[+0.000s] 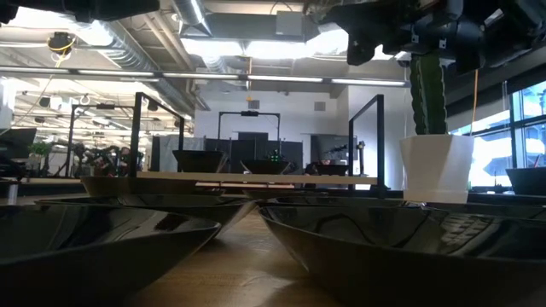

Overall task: Pick & Place Mini shaped plates
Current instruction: Stack the leaf-shaped plate on the top of the leaf-shaped plate on the shelf

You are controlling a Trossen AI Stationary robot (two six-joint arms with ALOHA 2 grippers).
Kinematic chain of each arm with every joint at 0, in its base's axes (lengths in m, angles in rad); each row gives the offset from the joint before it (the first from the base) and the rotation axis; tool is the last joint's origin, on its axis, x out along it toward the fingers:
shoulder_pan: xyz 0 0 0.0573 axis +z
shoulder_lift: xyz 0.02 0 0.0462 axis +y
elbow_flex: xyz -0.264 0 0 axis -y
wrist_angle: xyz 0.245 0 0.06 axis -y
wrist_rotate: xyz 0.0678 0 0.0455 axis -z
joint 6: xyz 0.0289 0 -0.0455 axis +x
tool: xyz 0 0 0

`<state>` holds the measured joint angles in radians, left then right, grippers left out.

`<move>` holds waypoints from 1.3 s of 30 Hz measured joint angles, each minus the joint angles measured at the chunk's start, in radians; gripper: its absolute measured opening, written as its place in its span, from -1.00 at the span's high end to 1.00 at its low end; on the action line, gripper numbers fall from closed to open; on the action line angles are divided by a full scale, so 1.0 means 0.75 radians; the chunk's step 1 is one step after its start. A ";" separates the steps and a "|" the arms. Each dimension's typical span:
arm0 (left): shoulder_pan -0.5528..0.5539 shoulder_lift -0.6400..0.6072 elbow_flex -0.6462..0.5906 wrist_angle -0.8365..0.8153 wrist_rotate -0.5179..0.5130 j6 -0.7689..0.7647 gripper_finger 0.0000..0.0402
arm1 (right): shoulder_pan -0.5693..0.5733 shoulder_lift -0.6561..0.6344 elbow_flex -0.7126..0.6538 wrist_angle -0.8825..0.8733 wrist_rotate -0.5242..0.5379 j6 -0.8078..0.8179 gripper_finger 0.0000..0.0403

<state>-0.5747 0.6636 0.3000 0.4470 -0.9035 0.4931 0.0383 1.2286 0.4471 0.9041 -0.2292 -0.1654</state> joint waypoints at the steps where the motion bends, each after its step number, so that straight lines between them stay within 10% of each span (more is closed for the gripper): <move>1: 0.000 0.000 0.000 0.000 0.000 0.000 0.98 | 0.000 -0.001 -0.015 0.029 -0.007 0.000 0.99; 30: 0.010 0.024 0.000 -0.075 0.229 -0.326 0.98 | -0.001 -0.003 -0.079 0.165 -0.047 0.009 0.93; 39: 0.243 0.169 0.066 -0.096 0.202 -0.391 0.98 | -0.001 -0.003 -0.079 0.157 -0.044 0.005 0.98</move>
<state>-0.3927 0.7904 0.3498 0.3749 -0.7520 0.2000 0.0380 1.2263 0.3882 1.0221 -0.2623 -0.1619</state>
